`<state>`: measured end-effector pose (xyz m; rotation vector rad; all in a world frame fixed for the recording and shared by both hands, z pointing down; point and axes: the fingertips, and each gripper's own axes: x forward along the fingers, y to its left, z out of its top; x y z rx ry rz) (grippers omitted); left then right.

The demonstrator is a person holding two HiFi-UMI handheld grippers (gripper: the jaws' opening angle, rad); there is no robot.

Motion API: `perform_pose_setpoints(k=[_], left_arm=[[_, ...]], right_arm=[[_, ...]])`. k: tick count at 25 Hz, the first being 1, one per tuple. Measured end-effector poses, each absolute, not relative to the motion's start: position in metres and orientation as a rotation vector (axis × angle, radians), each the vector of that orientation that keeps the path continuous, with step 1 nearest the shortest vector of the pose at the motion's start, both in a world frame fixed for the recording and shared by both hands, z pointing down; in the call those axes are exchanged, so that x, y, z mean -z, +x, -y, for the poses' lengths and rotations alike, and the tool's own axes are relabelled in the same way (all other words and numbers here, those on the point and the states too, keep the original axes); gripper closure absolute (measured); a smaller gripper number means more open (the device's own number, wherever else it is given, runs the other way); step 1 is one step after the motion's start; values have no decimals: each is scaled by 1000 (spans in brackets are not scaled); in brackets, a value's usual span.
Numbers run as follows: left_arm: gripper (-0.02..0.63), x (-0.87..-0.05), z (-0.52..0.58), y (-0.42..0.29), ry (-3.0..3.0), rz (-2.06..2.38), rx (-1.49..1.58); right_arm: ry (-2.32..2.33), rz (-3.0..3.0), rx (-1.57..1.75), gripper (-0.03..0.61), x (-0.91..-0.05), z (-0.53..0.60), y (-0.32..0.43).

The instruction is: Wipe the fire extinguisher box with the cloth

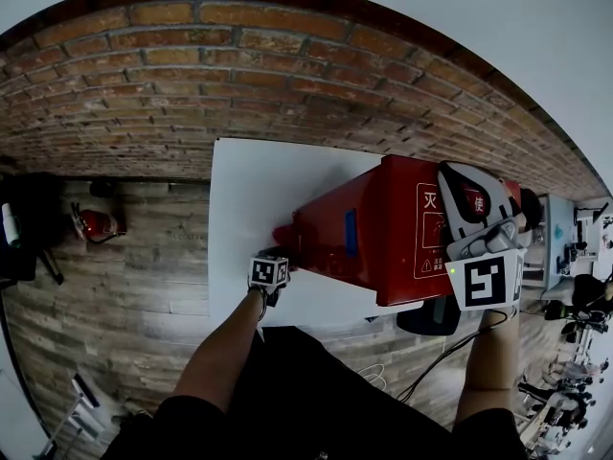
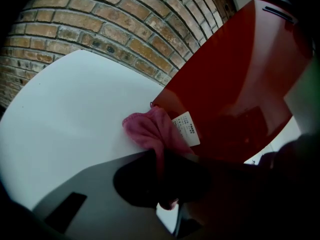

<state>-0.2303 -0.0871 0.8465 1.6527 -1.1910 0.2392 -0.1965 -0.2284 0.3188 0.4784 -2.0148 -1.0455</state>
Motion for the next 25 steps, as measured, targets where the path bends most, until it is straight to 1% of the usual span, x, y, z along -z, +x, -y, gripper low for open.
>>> perform_pose_setpoints(k=[10, 25], left_arm=[[543, -838, 83, -229, 1672, 1177, -230], [544, -800, 84, -226, 1735, 1163, -204]], right_arm=[[481, 2012, 1051, 558, -318, 229, -196], [476, 2012, 1052, 558, -318, 228, -197]])
